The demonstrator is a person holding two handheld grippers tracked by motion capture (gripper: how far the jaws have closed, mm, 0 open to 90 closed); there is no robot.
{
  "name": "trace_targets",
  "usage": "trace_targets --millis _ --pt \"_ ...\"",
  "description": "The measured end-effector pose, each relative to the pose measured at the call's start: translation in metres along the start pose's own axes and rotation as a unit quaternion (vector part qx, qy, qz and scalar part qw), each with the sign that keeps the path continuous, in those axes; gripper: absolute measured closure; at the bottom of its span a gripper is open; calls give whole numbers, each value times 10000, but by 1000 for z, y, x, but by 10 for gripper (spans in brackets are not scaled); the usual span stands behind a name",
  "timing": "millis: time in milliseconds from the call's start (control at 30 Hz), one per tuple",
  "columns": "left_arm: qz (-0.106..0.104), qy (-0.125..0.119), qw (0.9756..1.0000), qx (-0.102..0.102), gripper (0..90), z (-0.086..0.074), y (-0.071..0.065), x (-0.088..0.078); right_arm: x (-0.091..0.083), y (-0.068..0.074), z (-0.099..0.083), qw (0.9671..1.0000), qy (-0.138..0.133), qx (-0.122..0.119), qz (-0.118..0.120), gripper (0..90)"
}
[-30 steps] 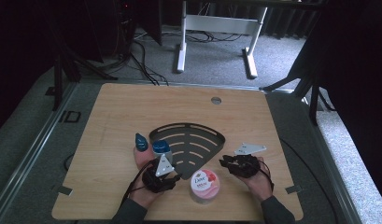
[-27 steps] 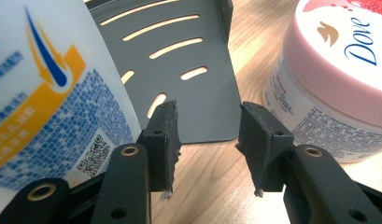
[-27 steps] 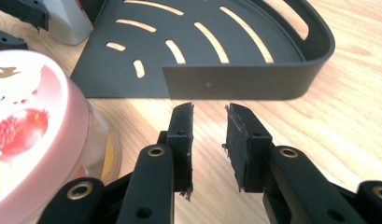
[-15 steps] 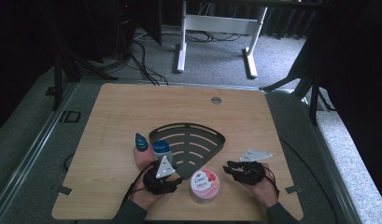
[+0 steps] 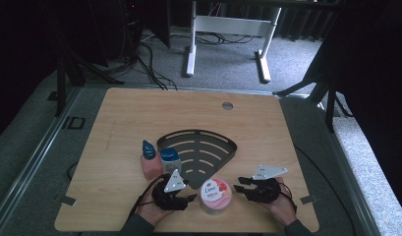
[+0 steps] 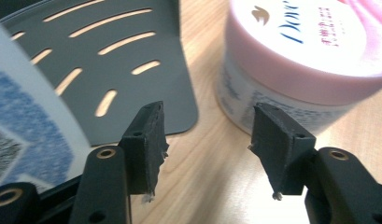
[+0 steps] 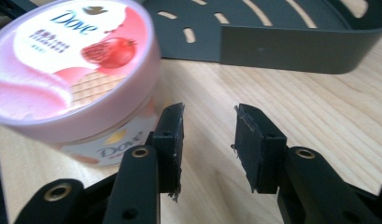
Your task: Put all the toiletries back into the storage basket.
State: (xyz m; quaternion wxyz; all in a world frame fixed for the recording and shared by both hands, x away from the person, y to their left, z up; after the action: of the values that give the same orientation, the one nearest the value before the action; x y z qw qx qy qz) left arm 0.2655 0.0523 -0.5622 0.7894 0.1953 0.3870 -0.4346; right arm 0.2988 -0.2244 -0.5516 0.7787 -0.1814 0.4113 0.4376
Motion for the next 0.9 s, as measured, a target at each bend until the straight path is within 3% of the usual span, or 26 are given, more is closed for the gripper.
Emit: trace_targets --millis 233,600,800,900 --pt "-200 -13 9995 241 420 2 -8 2 1 6 -3 9995 14 -223 232 600" --pt "-503 -46 9978 422 400 3 -16 3 0 13 -4 9972 71 -533 511 585" --pt "-619 -43 9965 562 371 6 -22 5 -3 16 -7 9951 58 -719 670 573" --pt "-654 -34 9959 630 358 7 -24 7 -5 21 -8 9922 81 -953 796 539"
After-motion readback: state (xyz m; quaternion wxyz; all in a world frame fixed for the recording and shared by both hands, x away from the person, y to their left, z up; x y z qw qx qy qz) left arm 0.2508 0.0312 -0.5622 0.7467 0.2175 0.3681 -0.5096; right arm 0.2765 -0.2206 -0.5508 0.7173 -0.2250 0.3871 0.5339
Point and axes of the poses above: each handheld gripper's, and its own axes: x roughly forward along the jaws, z roughly out of its top, y roughly to its left, the point moved 4 cm from there along x, roughly forward along the jaws, and after that the axes turned 12 degrees about y, right-handed, at the moved point
